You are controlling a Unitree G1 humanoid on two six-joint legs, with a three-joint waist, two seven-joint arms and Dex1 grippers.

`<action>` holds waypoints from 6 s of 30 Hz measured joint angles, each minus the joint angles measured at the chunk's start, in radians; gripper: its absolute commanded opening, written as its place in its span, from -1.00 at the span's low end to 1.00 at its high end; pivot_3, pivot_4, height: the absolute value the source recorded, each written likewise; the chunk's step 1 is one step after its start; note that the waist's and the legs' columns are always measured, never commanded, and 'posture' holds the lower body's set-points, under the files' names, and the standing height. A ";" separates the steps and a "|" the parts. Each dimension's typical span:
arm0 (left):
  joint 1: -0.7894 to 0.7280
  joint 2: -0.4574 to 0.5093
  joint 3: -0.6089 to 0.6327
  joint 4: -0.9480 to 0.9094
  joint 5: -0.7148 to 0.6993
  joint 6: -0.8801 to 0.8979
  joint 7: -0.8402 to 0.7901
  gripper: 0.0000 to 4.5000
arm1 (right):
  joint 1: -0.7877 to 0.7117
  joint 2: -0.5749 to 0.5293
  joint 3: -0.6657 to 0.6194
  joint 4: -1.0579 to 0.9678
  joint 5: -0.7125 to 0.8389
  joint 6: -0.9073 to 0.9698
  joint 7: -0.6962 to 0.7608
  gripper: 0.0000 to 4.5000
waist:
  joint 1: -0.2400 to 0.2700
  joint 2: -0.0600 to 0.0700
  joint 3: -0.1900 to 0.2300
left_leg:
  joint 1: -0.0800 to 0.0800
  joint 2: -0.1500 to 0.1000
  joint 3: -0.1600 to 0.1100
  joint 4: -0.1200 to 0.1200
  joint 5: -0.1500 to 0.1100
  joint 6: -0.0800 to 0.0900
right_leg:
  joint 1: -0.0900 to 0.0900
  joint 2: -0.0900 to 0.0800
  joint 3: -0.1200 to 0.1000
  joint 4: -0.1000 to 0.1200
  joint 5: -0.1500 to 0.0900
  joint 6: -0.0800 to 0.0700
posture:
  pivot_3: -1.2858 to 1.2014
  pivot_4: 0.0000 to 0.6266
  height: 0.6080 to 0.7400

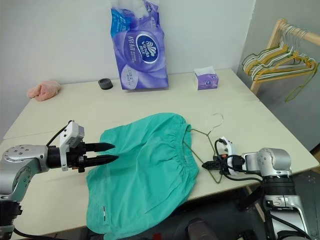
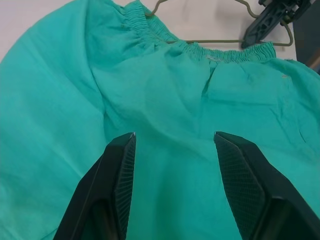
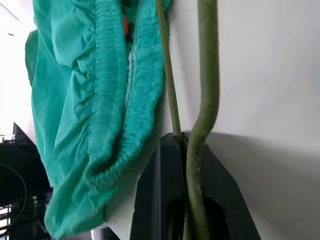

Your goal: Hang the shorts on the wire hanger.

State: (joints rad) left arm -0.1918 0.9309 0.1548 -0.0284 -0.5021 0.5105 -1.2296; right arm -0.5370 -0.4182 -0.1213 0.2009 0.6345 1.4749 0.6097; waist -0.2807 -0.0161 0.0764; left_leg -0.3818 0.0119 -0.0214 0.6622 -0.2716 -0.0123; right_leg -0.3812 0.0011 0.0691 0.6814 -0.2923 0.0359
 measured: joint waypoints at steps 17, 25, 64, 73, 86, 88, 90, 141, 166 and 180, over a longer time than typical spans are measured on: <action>-0.099 -0.086 0.003 0.045 0.014 -0.017 0.120 0.33 | -0.027 0.002 0.056 -0.160 -0.035 -0.203 -0.004 -1.00 | 0.004 0.000 -0.001 | -0.002 -0.001 -0.001 0.001 0.000 0.000 | -0.002 -0.001 -0.001 0.001 0.001 0.002 | -0.19 -0.94 1.00; -0.337 -0.109 0.064 0.149 0.003 -0.018 0.203 0.99 | -0.062 -0.095 0.261 -0.305 -0.137 -0.416 0.091 -1.00 | 0.001 -0.001 -0.002 | -0.005 -0.002 -0.001 0.001 0.000 0.000 | -0.004 -0.004 -0.001 0.001 0.004 -0.002 | -0.19 -0.98 1.00; -0.460 -0.070 -0.277 0.302 0.276 -0.352 -0.223 0.07 | -0.085 -0.211 0.537 -0.487 -0.493 -0.825 0.296 -1.00 | -0.026 -0.002 -0.003 | -0.005 -0.002 -0.004 0.003 0.001 -0.001 | -0.006 -0.005 -0.004 0.007 0.004 -0.003 | -0.21 -0.97 1.00; -0.417 -0.070 -0.274 0.236 0.275 -0.341 -0.233 -0.96 | -0.085 -0.206 0.534 -0.476 -0.514 -0.833 0.312 -1.00 | -0.027 -0.002 -0.004 | -0.005 -0.002 -0.004 0.004 0.001 -0.001 | -0.005 -0.005 -0.004 0.007 0.004 -0.003 | -0.21 -0.97 1.00; -0.387 -0.077 -0.275 0.220 0.288 -0.329 -0.210 -1.00 | -0.067 -0.318 0.533 -0.469 -0.546 -1.018 0.449 0.11 | -0.023 -0.003 -0.004 | -0.005 -0.002 -0.004 0.004 0.001 -0.001 | -0.005 -0.006 -0.004 0.007 0.004 -0.003 | -0.20 -0.96 1.00; -0.382 -0.077 -0.275 0.221 0.292 -0.327 -0.196 -1.00 | -0.055 -0.358 0.516 -0.425 -0.558 -1.059 0.456 0.42 | -0.024 -0.003 -0.004 | -0.005 -0.002 -0.004 0.005 0.001 -0.001 | -0.005 -0.006 -0.004 0.008 0.004 -0.003 | -0.20 -0.95 1.00; -0.374 -0.076 -0.273 0.223 0.294 -0.324 -0.176 -1.00 | -0.038 -0.417 0.484 -0.349 -0.578 -1.099 0.457 0.73 | -0.022 -0.003 -0.004 | -0.005 -0.003 -0.004 0.005 0.001 -0.001 | -0.005 -0.006 -0.004 0.007 0.004 -0.003 | -0.20 -0.95 1.00; -0.311 -0.045 -0.059 -0.023 -0.044 0.071 -0.076 -1.00 | 0.223 -0.077 0.107 -0.375 -0.029 -0.614 0.193 -0.99 | -0.023 -0.007 -0.008 | -0.002 -0.002 -0.004 0.003 0.001 -0.001 | -0.004 -0.004 -0.004 0.011 0.002 -0.003 | -0.19 -0.95 1.00; -0.207 0.074 -0.139 0.016 0.127 -0.222 -0.221 -1.00 | 0.189 -0.212 0.063 -0.328 0.108 -0.460 0.267 -0.99 | -0.020 -0.006 -0.007 | -0.002 -0.002 -0.002 0.003 0.001 -0.001 | -0.004 -0.002 -0.003 0.010 0.002 -0.003 | -0.20 -0.90 1.00; -0.236 0.046 -0.182 0.080 0.161 -0.263 -0.190 -1.00 | 0.201 -0.342 0.130 -0.424 0.061 -0.539 0.357 -0.99 | -0.019 -0.006 -0.006 | -0.002 -0.002 -0.002 0.003 0.001 0.000 | -0.004 -0.002 -0.003 0.009 -0.001 0.001 | -0.21 -0.88 1.00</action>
State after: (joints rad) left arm -0.4278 0.9768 -0.0275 0.0520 -0.3416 0.2474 -1.4195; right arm -0.3360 -0.7598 0.0090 -0.2230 0.6952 0.9363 0.9667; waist -0.2992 -0.0216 0.0699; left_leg -0.3839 0.0102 -0.0236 0.6648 -0.2711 -0.0128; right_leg -0.3849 -0.0011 0.0664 0.6903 -0.2929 0.0373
